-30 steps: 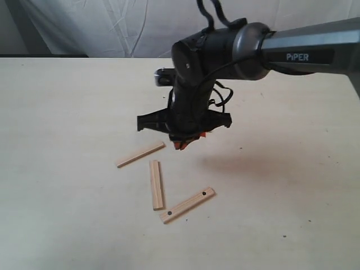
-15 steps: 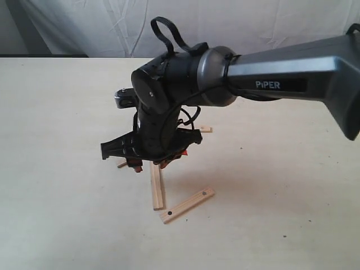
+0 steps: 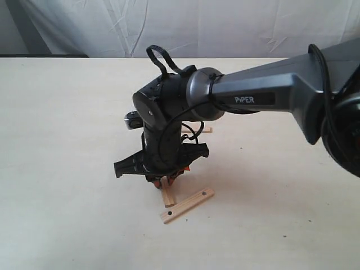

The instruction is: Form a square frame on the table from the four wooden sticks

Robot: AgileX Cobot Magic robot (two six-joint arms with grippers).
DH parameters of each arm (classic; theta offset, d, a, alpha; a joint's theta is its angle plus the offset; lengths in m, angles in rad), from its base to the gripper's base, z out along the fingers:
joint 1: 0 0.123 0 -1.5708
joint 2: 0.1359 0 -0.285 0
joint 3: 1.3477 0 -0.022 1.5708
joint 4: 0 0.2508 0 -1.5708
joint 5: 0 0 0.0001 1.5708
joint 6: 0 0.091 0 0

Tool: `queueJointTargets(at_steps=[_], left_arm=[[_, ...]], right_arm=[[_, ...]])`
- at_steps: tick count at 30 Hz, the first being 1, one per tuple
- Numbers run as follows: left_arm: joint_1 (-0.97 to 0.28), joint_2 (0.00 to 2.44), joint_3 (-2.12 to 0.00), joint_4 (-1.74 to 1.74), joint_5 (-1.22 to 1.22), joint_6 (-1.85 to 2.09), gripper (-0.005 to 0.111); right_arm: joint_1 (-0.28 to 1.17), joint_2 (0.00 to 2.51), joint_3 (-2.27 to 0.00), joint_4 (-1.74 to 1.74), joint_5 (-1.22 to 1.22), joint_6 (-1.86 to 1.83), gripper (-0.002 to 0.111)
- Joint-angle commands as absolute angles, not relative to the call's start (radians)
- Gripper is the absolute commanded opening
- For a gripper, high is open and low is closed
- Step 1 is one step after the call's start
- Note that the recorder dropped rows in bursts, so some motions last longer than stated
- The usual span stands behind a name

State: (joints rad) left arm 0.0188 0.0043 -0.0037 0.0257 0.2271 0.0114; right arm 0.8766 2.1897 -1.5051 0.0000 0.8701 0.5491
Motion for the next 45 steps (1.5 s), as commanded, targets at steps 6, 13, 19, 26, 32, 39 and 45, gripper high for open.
queueJointTargets(at_steps=[6, 13, 19, 26, 32, 39, 45], left_arm=[[0.019, 0.000, 0.000, 0.028, 0.215, 0.010, 0.000], [0.019, 0.000, 0.000, 0.028, 0.215, 0.010, 0.000], [0.019, 0.000, 0.000, 0.028, 0.215, 0.010, 0.000], [0.019, 0.000, 0.000, 0.028, 0.215, 0.010, 0.000], [0.019, 0.000, 0.000, 0.028, 0.215, 0.010, 0.000], [0.019, 0.000, 0.000, 0.047, 0.210, 0.012, 0.000], [0.019, 0.000, 0.000, -0.067, -0.080, 0.000, 0.000]], right_arm=[[0.739, 2.065, -1.503, 0.000, 0.870, 0.545, 0.001], [0.651, 2.075, -1.503, -0.030, 0.826, 0.545, 0.001], [0.641, 2.106, -1.503, -0.089, 0.786, 0.601, 0.001], [0.642, 2.106, -1.503, -0.084, 0.804, 0.597, 0.001], [0.683, 2.106, -1.503, -0.081, 0.806, 0.590, 0.001], [0.704, 2.106, -1.503, -0.077, 0.810, 0.573, 0.001], [0.698, 2.084, -1.503, -0.088, 0.848, 0.552, 0.001]])
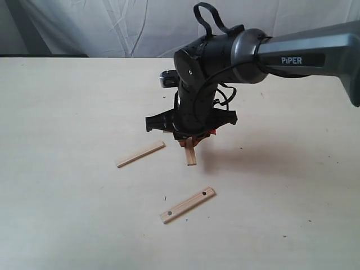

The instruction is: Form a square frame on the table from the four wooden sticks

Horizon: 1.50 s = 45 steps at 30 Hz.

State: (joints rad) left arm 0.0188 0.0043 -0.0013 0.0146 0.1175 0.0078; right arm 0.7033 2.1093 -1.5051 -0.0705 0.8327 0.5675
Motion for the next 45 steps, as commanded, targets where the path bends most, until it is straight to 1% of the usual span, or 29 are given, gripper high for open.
queueJointTargets(at_steps=[1, 5, 11, 13, 15, 17, 20, 23, 24, 25, 26, 27, 28, 31, 34, 36, 37, 38, 39, 40, 42, 45], left_arm=[[0.019, 0.000, 0.000, -0.080, -0.131, 0.000, 0.000], [0.019, 0.000, 0.000, -0.080, -0.347, 0.000, 0.000], [0.019, 0.000, 0.000, -0.104, -0.512, -0.027, 0.000], [0.019, 0.000, -0.006, -0.216, -0.460, -0.024, 0.000], [0.019, 0.014, -0.082, -0.326, -0.301, 0.038, 0.000], [0.019, 0.084, -0.179, -0.335, -0.101, 0.149, 0.000], [0.019, 0.258, -0.362, -0.312, 0.137, 0.187, 0.000], [0.019, 0.512, -0.538, -0.252, 0.353, 0.209, 0.000], [0.019, 0.685, -0.658, -0.244, 0.509, 0.267, 0.000], [0.019, 0.783, -0.701, -0.256, 0.583, 0.310, 0.000], [0.019, 0.960, -0.800, -0.314, 0.688, 0.408, 0.000], [0.019, 1.055, -0.841, -0.355, 0.726, 0.470, 0.000], [0.017, 1.229, -0.899, -0.443, 0.763, 0.585, 0.000], [-0.015, 1.504, -0.982, -0.588, 0.765, 0.750, 0.000], [-0.110, 1.658, -1.020, -0.586, 0.727, 0.856, 0.000], [-0.166, 1.742, -1.039, -0.586, 0.652, 0.876, 0.007], [-0.187, 1.772, -1.050, -0.581, 0.616, 0.883, 0.015], [-0.198, 1.789, -1.057, -0.581, 0.604, 0.909, 0.021], [-0.209, 1.810, -1.059, -0.584, 0.592, 0.984, 0.032], [-0.214, 1.820, -1.059, -0.584, 0.578, 1.021, 0.038], [-0.217, 1.840, -1.059, -0.588, 0.554, 1.057, 0.044], [-0.219, 1.883, -1.059, -0.583, 0.516, 1.059, 0.044]], right_arm=[[0.698, 2.078, -1.503, -0.088, 0.843, 0.552, 0.001], [0.698, 2.070, -1.503, -0.088, 0.819, 0.549, 0.001], [0.675, 2.070, -1.501, -0.084, 0.811, 0.521, 0.001], [0.649, 2.070, -1.501, -0.069, 0.816, 0.477, 0.001], [0.624, 2.070, -1.501, -0.058, 0.831, 0.441, 0.001], [0.606, 2.070, -1.501, -0.054, 0.846, 0.420, 0.001], [0.594, 2.070, -1.501, -0.055, 0.854, 0.391, 0.001], [0.594, 2.070, -1.501, -0.051, 0.854, 0.378, 0.001], [0.594, 2.070, -1.501, -0.035, 0.854, 0.360, 0.001], [0.591, 2.070, -1.501, -0.029, 0.856, 0.355, 0.001], [0.581, 2.070, -1.501, 0.012, 0.858, 0.322, 0.001], [0.576, 2.070, -1.501, 0.034, 0.861, 0.304, 0.001], [0.557, 2.070, -1.501, 0.087, 0.870, 0.265, 0.001], [0.545, 2.070, -1.501, 0.087, 0.886, 0.259, 0.001], [0.539, 2.070, -1.501, 0.089, 0.886, 0.257, 0.001], [0.528, 2.070, -1.501, 0.093, 0.886, 0.257, 0.001], [0.524, 2.070, -1.501, 0.091, 0.886, 0.254, 0.001], [0.524, 2.070, -1.501, 0.093, 0.886, 0.255, 0.001], [0.524, 2.070, -1.501, 0.091, 0.886, 0.255, 0.001], [0.524, 2.070, -1.501, 0.091, 0.884, 0.255, 0.001], [0.524, 2.070, -1.501, 0.093, 0.884, 0.255, 0.001], [0.524, 2.070, -1.501, 0.095, 0.880, 0.255, 0.001]])
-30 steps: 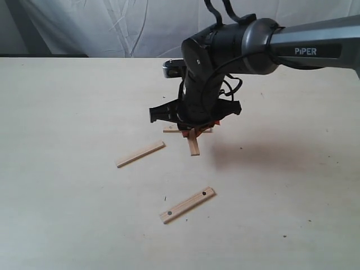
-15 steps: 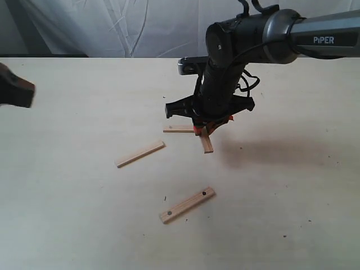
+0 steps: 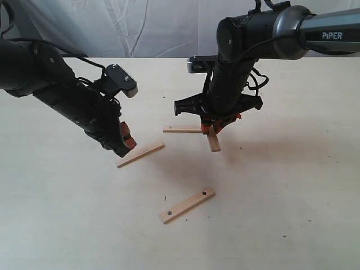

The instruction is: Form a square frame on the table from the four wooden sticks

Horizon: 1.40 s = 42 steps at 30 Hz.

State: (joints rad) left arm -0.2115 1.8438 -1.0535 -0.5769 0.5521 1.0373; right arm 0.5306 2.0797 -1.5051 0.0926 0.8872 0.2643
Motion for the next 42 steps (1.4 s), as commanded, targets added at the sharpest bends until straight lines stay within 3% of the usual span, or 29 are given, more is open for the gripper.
queueJointTargets(at_steps=[1, 21, 23, 28, 42], left_arm=[[-0.219, 1.896, -1.059, -0.583, 0.516, 1.059, 0.044], [-0.219, 1.999, -1.059, -0.566, 0.552, 1.059, 0.044], [-0.219, 1.999, -1.059, -0.566, 0.568, 1.056, 0.039], [-0.219, 1.996, -1.059, -0.608, 0.592, 1.018, 0.001], [-0.242, 1.868, -1.065, -0.937, 0.516, 0.893, 0.000]], right_arm=[[0.524, 2.070, -1.501, 0.095, 0.880, 0.255, 0.001], [0.524, 2.070, -1.501, 0.102, 0.868, 0.255, 0.001], [0.524, 2.070, -1.501, 0.102, 0.868, 0.255, 0.001], [0.524, 2.070, -1.501, 0.102, 0.854, 0.255, 0.001], [0.524, 2.070, -1.501, 0.044, 0.788, 0.264, 0.001]])
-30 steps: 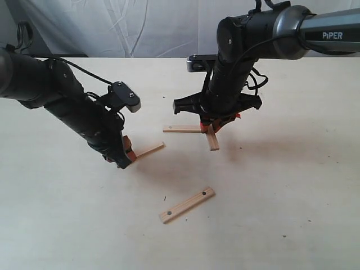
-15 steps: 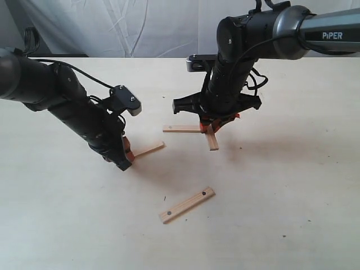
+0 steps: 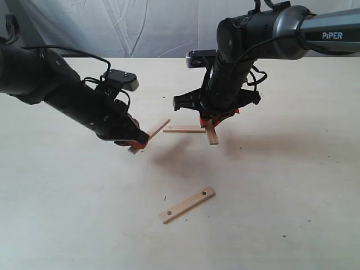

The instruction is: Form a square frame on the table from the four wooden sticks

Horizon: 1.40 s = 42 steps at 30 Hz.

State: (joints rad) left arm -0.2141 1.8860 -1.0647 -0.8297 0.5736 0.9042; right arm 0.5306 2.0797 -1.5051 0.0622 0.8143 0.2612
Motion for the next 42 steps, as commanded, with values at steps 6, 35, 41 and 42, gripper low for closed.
queueJointTargets(at_steps=[6, 35, 41, 42], left_arm=[[-0.307, 1.920, -1.065, -1.023, 0.410, 0.885, 0.000], [-0.323, 2.001, -1.065, -0.997, 0.363, 0.706, 0.000], [-0.323, 2.001, -1.065, -0.997, 0.357, 0.706, 0.000], [-0.323, 2.001, -1.065, -1.001, 0.354, 0.706, 0.000]], right_arm=[[0.524, 2.091, -1.501, 0.030, 0.784, 0.273, 0.001], [0.524, 2.185, -1.501, 0.032, 0.720, 0.289, 0.001], [0.524, 2.191, -1.501, 0.093, 0.730, 0.289, 0.001], [0.524, 2.191, -1.501, 0.109, 0.738, 0.289, 0.001]])
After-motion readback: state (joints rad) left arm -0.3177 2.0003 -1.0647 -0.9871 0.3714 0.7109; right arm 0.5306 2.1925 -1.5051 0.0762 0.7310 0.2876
